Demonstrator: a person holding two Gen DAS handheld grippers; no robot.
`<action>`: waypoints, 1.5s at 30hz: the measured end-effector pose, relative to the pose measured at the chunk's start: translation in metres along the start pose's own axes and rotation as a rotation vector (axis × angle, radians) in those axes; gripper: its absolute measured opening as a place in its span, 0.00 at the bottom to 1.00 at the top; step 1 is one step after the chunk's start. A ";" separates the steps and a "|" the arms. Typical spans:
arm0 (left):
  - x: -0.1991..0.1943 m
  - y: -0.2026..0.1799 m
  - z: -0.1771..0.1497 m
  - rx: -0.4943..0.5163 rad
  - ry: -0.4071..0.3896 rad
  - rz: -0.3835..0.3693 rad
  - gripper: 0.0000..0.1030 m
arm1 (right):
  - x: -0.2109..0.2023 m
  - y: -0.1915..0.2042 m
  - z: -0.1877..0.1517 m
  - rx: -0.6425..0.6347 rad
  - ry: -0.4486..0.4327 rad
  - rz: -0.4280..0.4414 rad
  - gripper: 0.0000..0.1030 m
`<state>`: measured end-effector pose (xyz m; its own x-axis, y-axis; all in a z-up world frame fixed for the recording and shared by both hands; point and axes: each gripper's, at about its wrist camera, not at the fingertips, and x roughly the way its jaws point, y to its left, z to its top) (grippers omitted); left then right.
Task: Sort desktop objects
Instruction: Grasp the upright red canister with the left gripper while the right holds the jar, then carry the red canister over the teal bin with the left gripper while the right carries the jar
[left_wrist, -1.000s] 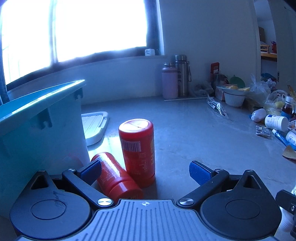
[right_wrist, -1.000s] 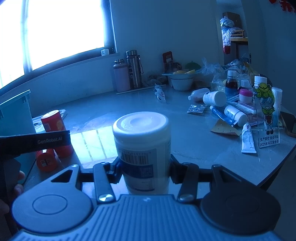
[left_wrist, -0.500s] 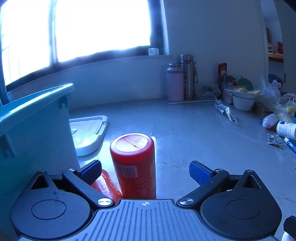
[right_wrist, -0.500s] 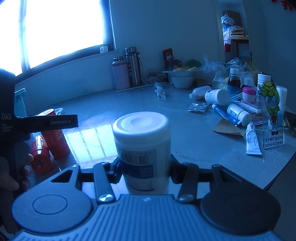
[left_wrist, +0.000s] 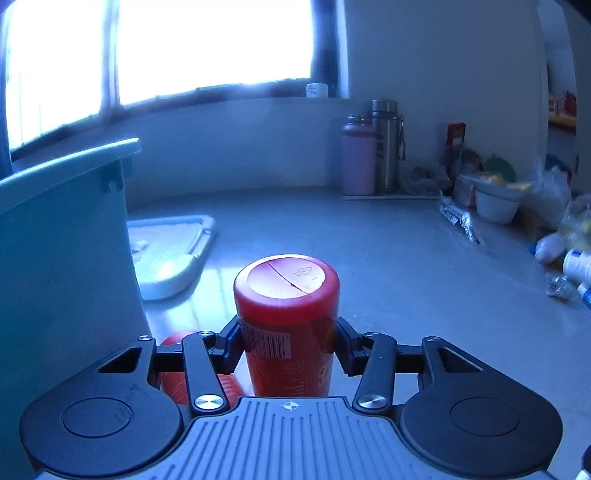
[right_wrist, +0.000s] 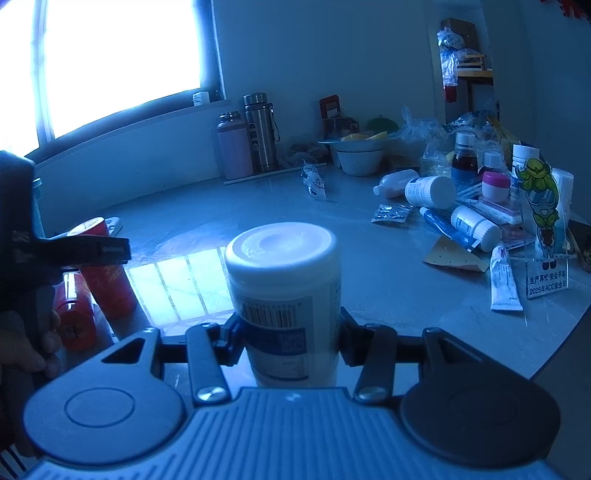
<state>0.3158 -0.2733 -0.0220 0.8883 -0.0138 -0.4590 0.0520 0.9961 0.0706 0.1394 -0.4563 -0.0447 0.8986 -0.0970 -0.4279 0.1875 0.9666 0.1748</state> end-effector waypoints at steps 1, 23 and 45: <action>0.000 0.001 0.000 0.000 0.002 -0.004 0.49 | 0.000 0.000 0.000 0.000 -0.001 -0.001 0.48; -0.120 0.025 0.018 0.018 -0.095 -0.157 0.49 | -0.074 0.026 0.022 -0.020 -0.110 0.003 0.48; -0.231 0.067 0.055 0.010 -0.261 -0.196 0.49 | -0.124 0.070 0.053 -0.057 -0.236 0.081 0.47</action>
<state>0.1394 -0.2084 0.1379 0.9479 -0.2280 -0.2225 0.2367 0.9715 0.0128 0.0617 -0.3888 0.0676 0.9789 -0.0645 -0.1939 0.0939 0.9847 0.1466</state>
